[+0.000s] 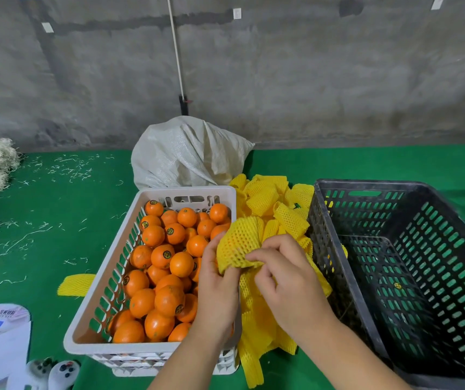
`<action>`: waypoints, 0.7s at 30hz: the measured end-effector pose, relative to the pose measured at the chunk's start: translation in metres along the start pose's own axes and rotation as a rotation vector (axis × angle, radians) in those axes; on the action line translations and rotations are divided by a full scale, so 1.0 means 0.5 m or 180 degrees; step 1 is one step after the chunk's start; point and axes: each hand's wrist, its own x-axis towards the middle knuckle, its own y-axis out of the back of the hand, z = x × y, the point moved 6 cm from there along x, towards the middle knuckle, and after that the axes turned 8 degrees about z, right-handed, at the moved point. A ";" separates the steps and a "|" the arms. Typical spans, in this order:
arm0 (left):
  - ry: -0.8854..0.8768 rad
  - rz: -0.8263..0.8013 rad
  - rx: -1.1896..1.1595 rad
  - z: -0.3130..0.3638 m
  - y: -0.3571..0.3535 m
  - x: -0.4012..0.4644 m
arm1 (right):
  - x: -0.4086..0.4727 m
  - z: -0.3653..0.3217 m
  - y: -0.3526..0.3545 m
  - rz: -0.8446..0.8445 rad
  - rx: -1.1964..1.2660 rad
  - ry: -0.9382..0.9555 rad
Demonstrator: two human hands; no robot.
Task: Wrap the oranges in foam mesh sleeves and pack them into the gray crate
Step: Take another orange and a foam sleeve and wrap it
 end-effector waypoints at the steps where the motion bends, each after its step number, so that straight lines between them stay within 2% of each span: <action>1: 0.0062 0.0104 -0.0109 -0.007 0.001 -0.004 | -0.007 -0.010 -0.003 0.0033 0.0039 0.0081; 3: 0.0243 0.0135 -0.0366 -0.024 0.000 -0.009 | -0.019 -0.007 -0.008 0.0078 0.0040 -0.0089; 6: 0.0520 -0.0298 -0.0734 -0.036 -0.014 -0.014 | -0.036 0.034 -0.014 -0.0026 -0.0087 -0.0712; 8: 0.0512 -0.0495 -0.0825 -0.027 -0.019 -0.020 | -0.040 0.053 -0.010 -0.0021 0.0101 -0.0854; 12: 0.0112 -0.0238 -0.0438 -0.012 -0.016 -0.019 | -0.031 0.040 0.005 0.0305 0.0137 -0.0408; 15: -0.0077 -0.0087 -0.0181 -0.007 -0.010 -0.009 | -0.044 0.024 -0.005 0.0217 0.0325 -0.0297; 16: -0.0122 -0.0059 -0.0111 -0.001 -0.009 -0.008 | -0.049 0.027 -0.009 0.0104 0.0485 -0.0511; 18: -0.0290 -0.0057 0.0166 0.013 -0.004 -0.013 | -0.060 0.047 -0.013 -0.0151 0.1110 -0.1474; 20: -0.0515 -0.0331 0.0625 0.015 -0.007 -0.027 | -0.070 0.068 -0.031 -0.0411 0.1957 -0.2567; 21: -0.0572 -0.0621 0.0874 0.008 -0.015 -0.037 | -0.069 0.070 -0.039 -0.0512 0.2211 -0.2805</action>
